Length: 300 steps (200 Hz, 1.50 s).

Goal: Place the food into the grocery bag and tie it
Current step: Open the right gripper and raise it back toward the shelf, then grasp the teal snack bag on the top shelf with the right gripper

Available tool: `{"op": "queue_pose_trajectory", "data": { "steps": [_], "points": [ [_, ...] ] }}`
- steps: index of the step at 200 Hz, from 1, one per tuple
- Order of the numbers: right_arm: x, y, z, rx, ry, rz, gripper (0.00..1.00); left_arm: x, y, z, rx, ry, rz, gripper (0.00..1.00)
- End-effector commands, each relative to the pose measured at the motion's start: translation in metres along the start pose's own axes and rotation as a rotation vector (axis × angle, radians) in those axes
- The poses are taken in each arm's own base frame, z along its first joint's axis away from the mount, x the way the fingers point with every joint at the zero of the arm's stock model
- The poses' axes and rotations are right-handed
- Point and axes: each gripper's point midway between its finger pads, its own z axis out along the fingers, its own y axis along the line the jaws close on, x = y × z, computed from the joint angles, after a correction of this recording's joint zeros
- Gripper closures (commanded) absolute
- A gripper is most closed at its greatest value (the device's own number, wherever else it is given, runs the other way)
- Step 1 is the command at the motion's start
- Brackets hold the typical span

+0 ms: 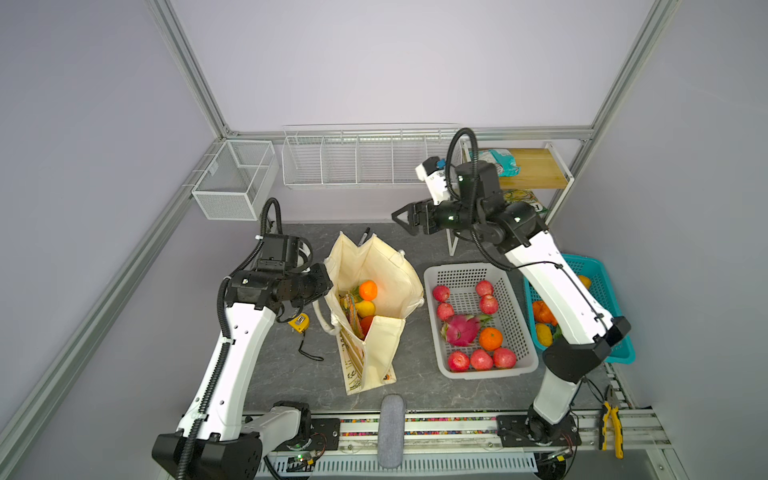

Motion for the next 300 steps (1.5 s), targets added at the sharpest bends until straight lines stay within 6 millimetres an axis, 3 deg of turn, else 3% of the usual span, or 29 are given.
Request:
{"op": "queue_pose_trajectory", "data": {
  "steps": [1,60,87,94,125,161,225,300],
  "points": [
    [-0.047,-0.039,-0.029,0.132,-0.184,0.008,0.11,-0.001,-0.006,-0.006,0.031,-0.025,0.011,1.00],
    [-0.105,-0.128,-0.103,0.326,-0.437,0.135,0.14,0.000,-0.006,-0.006,0.036,-0.024,0.011,1.00],
    [-0.115,-0.167,-0.133,0.384,-0.512,0.248,0.17,-0.001,-0.007,-0.005,0.037,-0.025,0.012,1.00],
    [-0.116,-0.187,-0.148,0.422,-0.538,0.291,0.18,-0.002,-0.007,-0.005,0.038,-0.025,0.012,1.00],
    [-0.109,-0.237,-0.173,0.445,-0.578,0.487,0.20,-0.004,-0.009,-0.002,0.044,-0.021,0.014,1.00],
    [-0.092,-0.274,-0.178,0.447,-0.555,0.636,0.21,-0.006,-0.010,0.000,0.045,-0.021,0.018,1.00],
    [-0.079,-0.300,-0.172,0.454,-0.536,0.735,0.24,-0.008,-0.010,0.000,0.042,-0.023,0.020,1.00],
    [-0.072,-0.337,-0.133,0.395,-0.495,0.857,0.24,-0.006,-0.009,-0.001,0.036,-0.019,0.013,1.00]
  ]
}}
